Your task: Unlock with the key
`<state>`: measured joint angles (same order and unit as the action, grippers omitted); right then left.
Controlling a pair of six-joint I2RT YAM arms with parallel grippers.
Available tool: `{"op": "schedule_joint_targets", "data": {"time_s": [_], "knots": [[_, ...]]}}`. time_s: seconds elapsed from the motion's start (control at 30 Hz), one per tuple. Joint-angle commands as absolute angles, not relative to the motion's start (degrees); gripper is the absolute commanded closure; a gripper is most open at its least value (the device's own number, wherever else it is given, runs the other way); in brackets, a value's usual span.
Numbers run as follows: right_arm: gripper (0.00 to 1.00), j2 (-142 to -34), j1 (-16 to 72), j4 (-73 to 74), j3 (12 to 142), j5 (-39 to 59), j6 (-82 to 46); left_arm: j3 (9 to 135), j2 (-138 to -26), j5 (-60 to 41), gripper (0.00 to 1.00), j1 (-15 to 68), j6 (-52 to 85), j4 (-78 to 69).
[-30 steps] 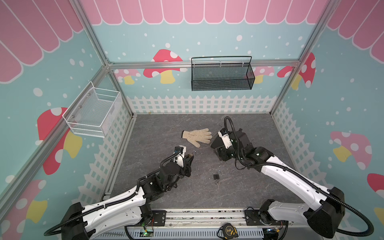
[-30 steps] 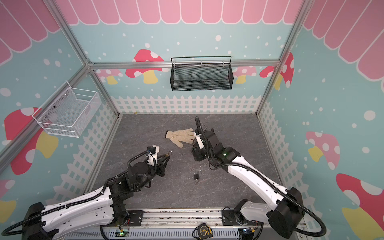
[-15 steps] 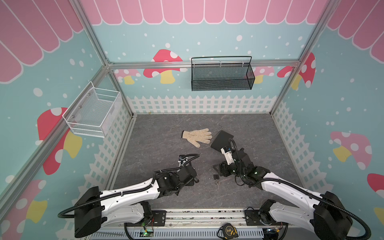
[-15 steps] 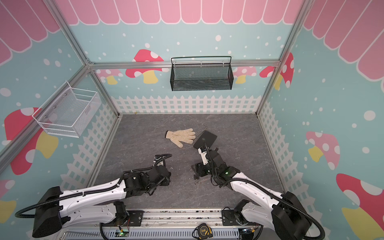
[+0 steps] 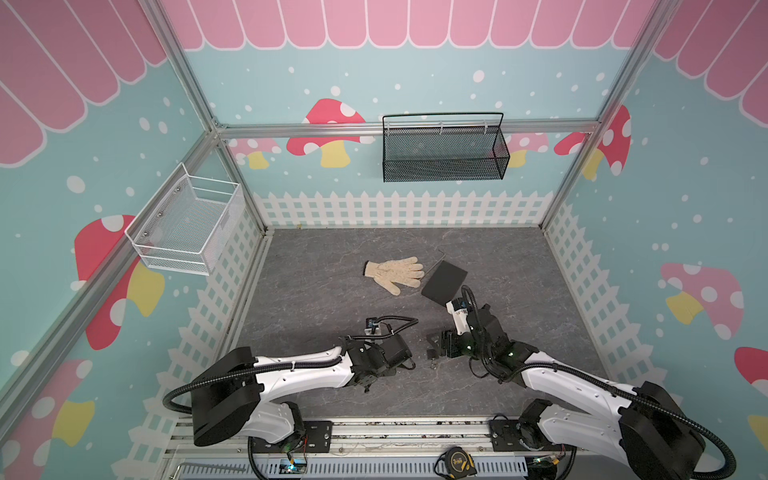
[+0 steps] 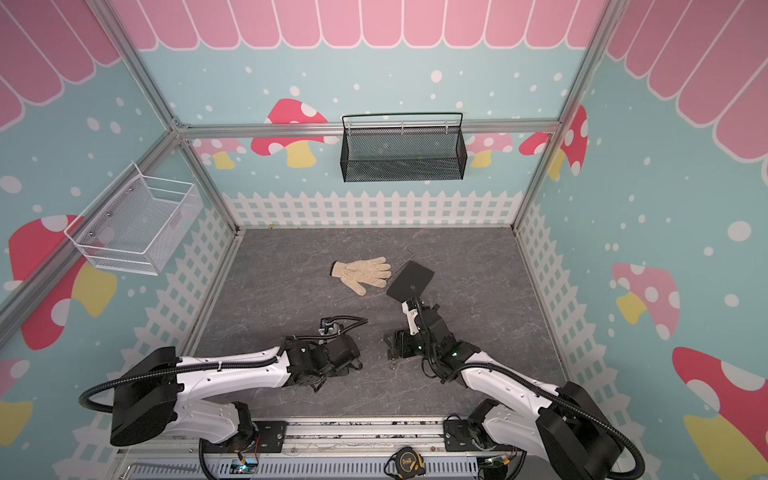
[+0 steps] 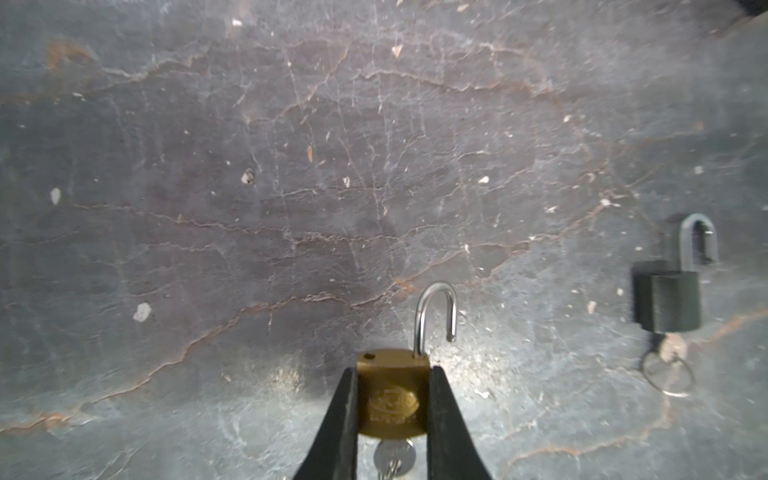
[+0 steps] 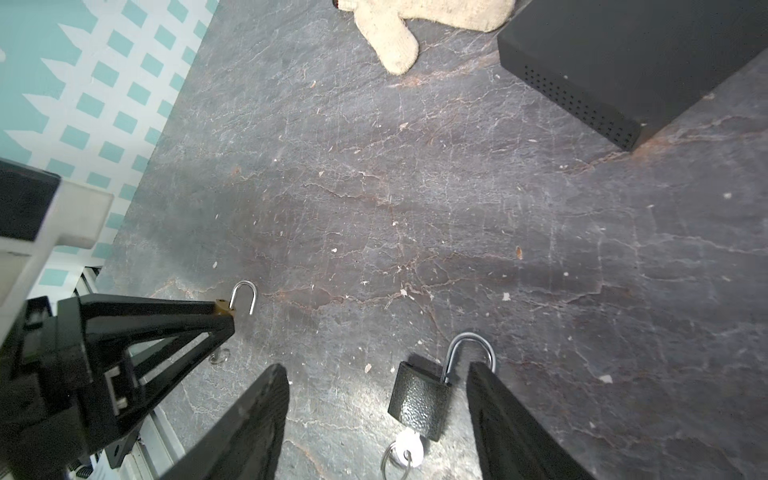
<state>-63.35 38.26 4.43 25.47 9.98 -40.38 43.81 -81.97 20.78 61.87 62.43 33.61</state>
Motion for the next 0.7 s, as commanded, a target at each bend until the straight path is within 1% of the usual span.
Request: {"op": "schedule_joint_targets", "data": {"time_s": [0.0, 0.27, 0.53, 0.67], "knots": [[0.29, -63.7, 37.5, 6.0, 24.9, 9.7, -41.4, 45.5, -84.3, 21.1, 1.00, 62.1, 64.5, 33.1], [0.29, -64.3, 36.0, 6.2, 24.9, 10.4, -41.1, 46.4, -88.7, 19.9, 1.00, 61.6, 62.9, 31.2], [0.29, -64.8, 35.1, 6.2, 25.0, 10.7, -41.1, 45.3, -89.9, 18.6, 1.00, 59.7, 62.6, 29.8], [0.29, -64.9, 34.7, 6.2, 25.1, 11.1, -41.0, 44.9, -90.4, 16.3, 0.88, 59.5, 62.7, 29.4]]}}
